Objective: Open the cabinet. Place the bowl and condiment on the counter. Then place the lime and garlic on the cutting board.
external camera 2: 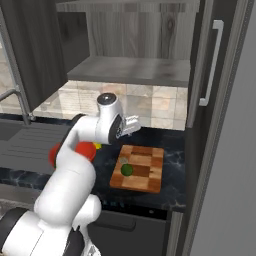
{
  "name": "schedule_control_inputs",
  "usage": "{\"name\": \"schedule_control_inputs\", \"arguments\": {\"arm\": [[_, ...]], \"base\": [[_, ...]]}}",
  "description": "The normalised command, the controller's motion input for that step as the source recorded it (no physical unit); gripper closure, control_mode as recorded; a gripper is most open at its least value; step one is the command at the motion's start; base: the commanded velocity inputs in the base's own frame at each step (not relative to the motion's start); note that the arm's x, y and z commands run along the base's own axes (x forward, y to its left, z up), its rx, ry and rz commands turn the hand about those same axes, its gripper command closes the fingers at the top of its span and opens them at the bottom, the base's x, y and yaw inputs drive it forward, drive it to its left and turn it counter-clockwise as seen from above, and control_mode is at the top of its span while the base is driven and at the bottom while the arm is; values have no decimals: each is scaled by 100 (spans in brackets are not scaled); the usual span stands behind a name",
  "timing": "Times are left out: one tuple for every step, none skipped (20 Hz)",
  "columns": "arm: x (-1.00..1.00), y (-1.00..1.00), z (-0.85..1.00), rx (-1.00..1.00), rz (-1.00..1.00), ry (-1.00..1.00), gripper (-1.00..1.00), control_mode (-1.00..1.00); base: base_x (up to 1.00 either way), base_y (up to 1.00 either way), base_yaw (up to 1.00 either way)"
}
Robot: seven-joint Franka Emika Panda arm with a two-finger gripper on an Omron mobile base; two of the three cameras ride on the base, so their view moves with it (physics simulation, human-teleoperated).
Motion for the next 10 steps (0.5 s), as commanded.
{"name": "schedule_control_inputs", "arguments": {"arm": [[-33, 7, 35, 0, 0, 0, -100, -100], [-33, 7, 33, 0, 0, 0, -100, -100], [-34, 8, 32, 0, 0, -1, -100, -100], [-35, 7, 30, 0, 0, -1, -100, -100], [-36, 7, 26, 0, 0, -1, -100, -100], [-36, 7, 24, 0, 0, -1, -100, -100], [-35, 8, 19, 0, 0, -1, -100, -100], [-35, 6, 16, 0, 0, -1, -100, -100], [-38, 8, 14, 0, 0, -4, -100, -100], [-39, 5, 13, 0, 0, -4, -100, -100]], "base": [[0, 0, 0], [0, 0, 0], [0, 0, 0], [0, 0, 0], [0, 0, 0], [0, 0, 0], [0, 0, 0], [0, 0, 0], [0, 0, 0], [0, 0, 0]]}}
